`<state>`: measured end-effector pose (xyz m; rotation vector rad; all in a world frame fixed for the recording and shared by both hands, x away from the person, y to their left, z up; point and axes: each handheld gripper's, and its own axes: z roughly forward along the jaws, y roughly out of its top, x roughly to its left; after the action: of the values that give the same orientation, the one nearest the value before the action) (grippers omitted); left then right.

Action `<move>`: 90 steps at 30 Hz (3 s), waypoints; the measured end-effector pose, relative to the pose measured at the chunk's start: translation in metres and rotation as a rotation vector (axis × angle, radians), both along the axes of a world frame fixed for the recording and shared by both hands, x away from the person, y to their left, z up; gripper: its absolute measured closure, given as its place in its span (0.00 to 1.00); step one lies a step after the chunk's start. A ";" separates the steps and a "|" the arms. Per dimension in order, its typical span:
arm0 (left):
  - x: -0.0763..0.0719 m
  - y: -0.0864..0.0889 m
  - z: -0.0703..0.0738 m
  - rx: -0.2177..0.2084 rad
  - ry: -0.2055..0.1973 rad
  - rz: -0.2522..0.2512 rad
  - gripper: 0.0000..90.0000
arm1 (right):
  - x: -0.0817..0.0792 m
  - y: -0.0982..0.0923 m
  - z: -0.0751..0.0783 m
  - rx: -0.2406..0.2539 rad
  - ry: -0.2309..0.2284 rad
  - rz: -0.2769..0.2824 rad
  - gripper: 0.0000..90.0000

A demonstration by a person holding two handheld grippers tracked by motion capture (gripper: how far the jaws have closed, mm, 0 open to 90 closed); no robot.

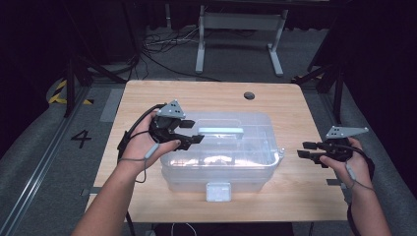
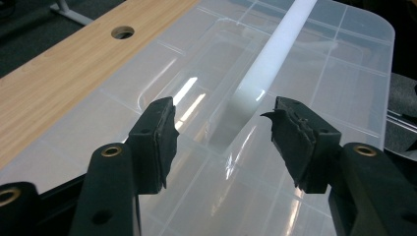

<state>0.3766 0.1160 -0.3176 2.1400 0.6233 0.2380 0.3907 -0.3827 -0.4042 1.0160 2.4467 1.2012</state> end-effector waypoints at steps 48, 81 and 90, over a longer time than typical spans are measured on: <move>0.040 -0.023 0.032 0.125 0.101 0.013 0.84 | -0.061 0.055 0.029 0.088 -0.063 0.277 1.00; 0.029 0.003 0.052 0.009 0.050 0.019 0.57 | -0.059 0.076 0.020 0.135 -0.085 0.292 1.00; 0.001 0.023 0.069 -0.039 0.007 0.045 0.62 | -0.052 0.080 0.029 0.151 -0.112 0.295 1.00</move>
<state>0.3779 0.1390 -0.2490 2.0917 0.6757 0.2414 0.3386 -0.3028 -0.3754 0.6154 2.5090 1.5097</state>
